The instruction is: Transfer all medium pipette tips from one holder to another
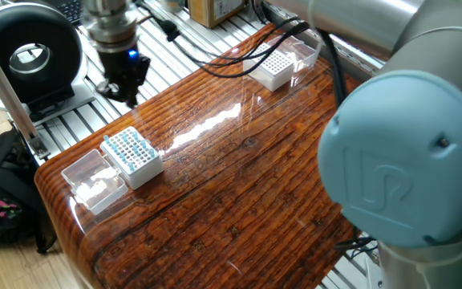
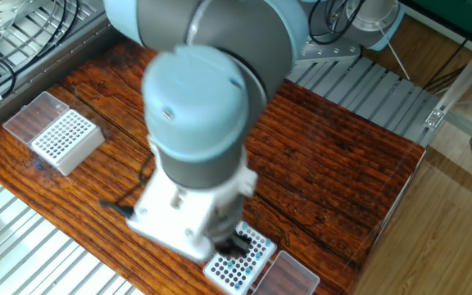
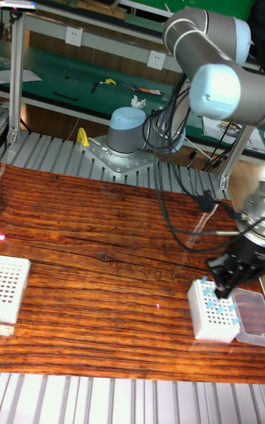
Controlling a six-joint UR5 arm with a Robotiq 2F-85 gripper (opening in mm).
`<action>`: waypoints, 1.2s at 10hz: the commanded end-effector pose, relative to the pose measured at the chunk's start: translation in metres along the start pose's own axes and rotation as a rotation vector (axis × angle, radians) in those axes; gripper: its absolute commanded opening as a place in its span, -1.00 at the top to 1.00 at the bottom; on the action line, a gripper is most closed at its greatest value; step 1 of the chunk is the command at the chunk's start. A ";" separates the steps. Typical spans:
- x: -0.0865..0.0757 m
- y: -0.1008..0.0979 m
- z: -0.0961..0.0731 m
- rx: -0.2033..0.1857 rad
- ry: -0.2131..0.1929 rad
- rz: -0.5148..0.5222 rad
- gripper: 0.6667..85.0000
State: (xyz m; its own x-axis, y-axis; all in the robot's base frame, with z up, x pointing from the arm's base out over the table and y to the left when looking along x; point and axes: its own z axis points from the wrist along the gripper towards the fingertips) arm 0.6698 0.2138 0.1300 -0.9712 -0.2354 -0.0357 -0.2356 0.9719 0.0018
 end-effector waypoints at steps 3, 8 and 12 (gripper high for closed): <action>-0.010 0.007 0.011 -0.030 -0.025 -0.013 0.98; -0.010 0.009 0.016 -0.046 -0.022 -0.004 0.98; -0.008 0.005 0.016 -0.046 -0.024 -0.004 0.98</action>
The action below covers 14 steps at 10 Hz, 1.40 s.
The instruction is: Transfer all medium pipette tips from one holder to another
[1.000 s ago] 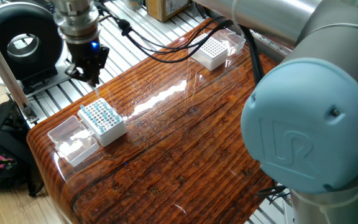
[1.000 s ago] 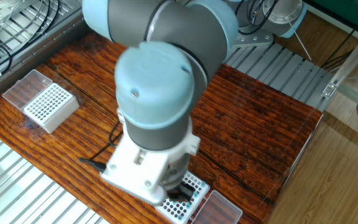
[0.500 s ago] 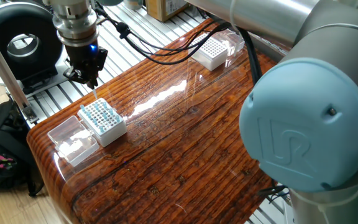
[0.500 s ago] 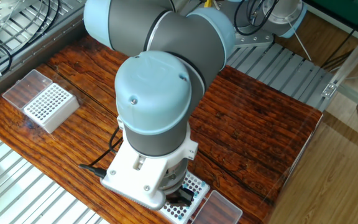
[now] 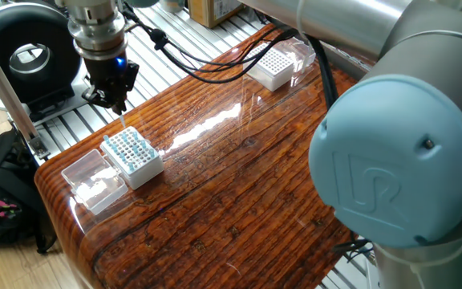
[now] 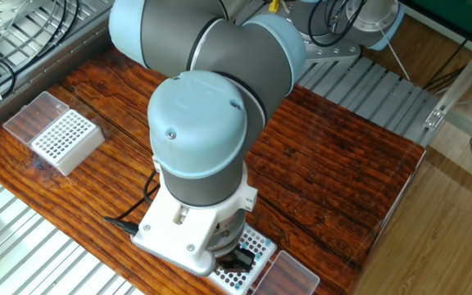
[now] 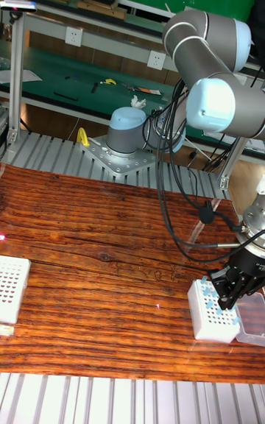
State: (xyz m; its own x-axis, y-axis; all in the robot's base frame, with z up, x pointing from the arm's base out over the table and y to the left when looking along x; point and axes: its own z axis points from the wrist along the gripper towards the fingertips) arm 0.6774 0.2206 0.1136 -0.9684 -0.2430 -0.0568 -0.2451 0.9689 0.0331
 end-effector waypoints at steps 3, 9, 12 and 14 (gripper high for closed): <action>0.003 0.000 -0.003 -0.016 -0.002 0.005 0.98; 0.003 -0.003 0.002 -0.017 -0.004 0.002 0.98; 0.008 -0.004 0.006 0.002 0.009 0.015 0.98; 0.011 -0.006 0.007 0.014 0.023 0.018 0.98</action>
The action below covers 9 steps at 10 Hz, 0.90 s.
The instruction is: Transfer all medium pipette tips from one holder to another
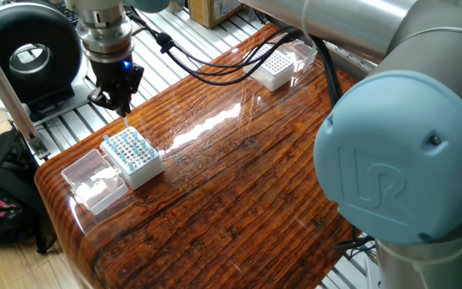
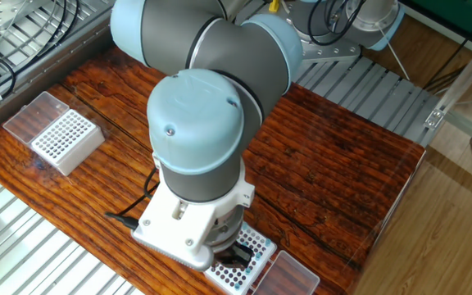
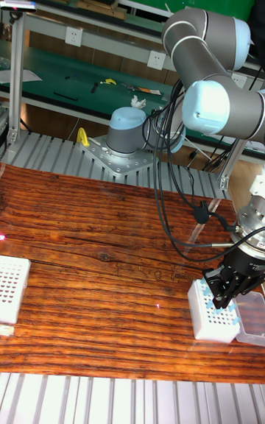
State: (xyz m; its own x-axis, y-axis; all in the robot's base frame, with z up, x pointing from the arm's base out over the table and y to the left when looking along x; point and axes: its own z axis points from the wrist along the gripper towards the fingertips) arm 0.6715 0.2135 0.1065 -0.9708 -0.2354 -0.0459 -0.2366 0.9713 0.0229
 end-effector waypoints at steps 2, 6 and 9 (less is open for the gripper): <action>0.003 0.001 0.000 -0.001 0.012 0.006 0.98; -0.006 0.012 0.001 -0.037 -0.014 -0.027 0.40; -0.007 0.011 0.001 -0.035 -0.017 -0.035 0.21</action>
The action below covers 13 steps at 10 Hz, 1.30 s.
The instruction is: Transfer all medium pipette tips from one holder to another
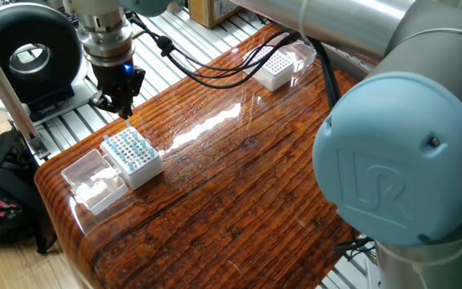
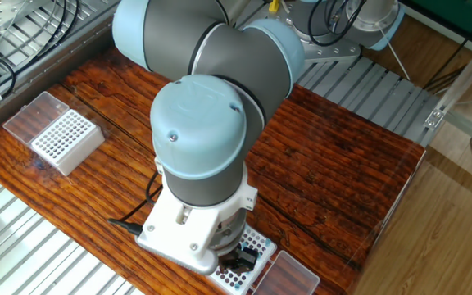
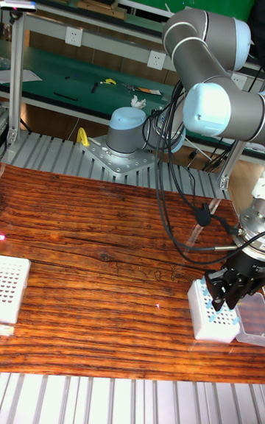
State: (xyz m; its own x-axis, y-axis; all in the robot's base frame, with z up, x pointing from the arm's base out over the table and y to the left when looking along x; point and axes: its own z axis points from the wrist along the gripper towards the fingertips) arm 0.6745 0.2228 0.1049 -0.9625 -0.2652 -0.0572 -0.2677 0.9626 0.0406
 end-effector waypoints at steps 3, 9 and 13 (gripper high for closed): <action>-0.005 -0.007 -0.010 -0.014 -0.005 0.007 0.30; 0.042 -0.137 -0.062 0.124 -0.022 -0.022 0.98; 0.060 -0.150 -0.035 0.032 -0.094 0.009 0.98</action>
State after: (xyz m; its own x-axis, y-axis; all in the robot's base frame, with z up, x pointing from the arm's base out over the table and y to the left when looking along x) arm 0.6622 0.0742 0.1396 -0.9585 -0.2644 -0.1063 -0.2624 0.9644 -0.0320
